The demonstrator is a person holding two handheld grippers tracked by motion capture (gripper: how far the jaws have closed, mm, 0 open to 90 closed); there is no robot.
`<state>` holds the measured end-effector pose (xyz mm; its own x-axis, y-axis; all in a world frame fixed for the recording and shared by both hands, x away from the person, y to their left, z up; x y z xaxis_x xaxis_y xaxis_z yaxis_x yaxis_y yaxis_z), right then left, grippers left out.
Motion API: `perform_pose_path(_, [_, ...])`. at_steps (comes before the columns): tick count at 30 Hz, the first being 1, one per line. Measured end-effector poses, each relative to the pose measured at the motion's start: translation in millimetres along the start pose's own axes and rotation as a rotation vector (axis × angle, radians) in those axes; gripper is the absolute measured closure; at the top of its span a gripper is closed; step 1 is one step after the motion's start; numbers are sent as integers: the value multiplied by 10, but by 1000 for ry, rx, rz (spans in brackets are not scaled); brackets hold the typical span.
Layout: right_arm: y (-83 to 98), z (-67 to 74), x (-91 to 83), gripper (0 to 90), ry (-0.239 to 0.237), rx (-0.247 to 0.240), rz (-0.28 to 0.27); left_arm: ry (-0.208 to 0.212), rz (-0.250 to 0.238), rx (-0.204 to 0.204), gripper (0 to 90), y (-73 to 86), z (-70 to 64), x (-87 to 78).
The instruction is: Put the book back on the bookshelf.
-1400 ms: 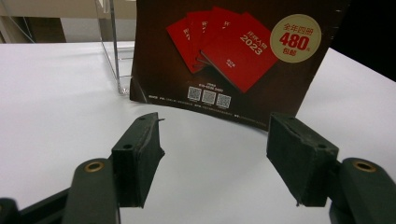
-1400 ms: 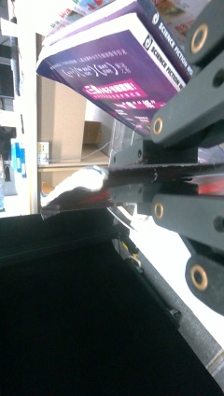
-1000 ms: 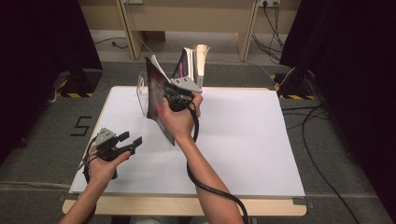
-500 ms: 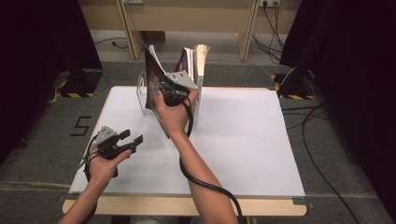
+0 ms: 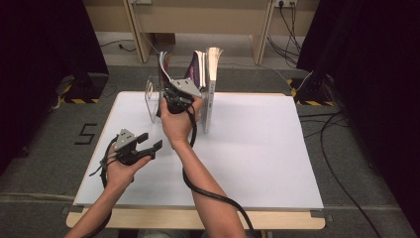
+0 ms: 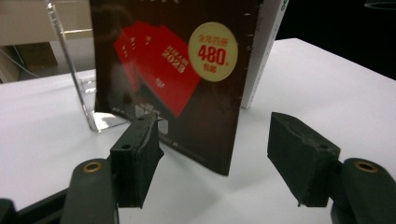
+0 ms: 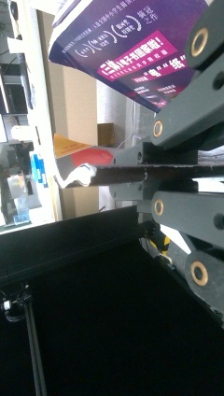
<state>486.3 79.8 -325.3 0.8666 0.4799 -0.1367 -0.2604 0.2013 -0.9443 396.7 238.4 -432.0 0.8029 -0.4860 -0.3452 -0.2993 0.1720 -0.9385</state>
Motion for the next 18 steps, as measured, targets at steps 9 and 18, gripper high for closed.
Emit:
perform_pose_path(9, [25, 28, -8, 867, 2, -7, -1, 3, -2, 27, 335, -42, -42, 70])
perform_pose_path(18, [26, 63, -6, 865, -2, 2, 9, -9, -20, 50, 341, -77, -35, 133])
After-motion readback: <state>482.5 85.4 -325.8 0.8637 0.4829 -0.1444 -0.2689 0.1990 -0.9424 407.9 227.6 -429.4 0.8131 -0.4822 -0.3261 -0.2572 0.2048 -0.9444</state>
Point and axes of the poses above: each handheld gripper's, and its own axes: x roughly forward along the jaws, y roughly out of its underside, z roughly to its left, the point moved 1 cm from there along x, roughly forward along the jaws, and after that the axes turned 5 degrees about x, right-handed, at the moved point
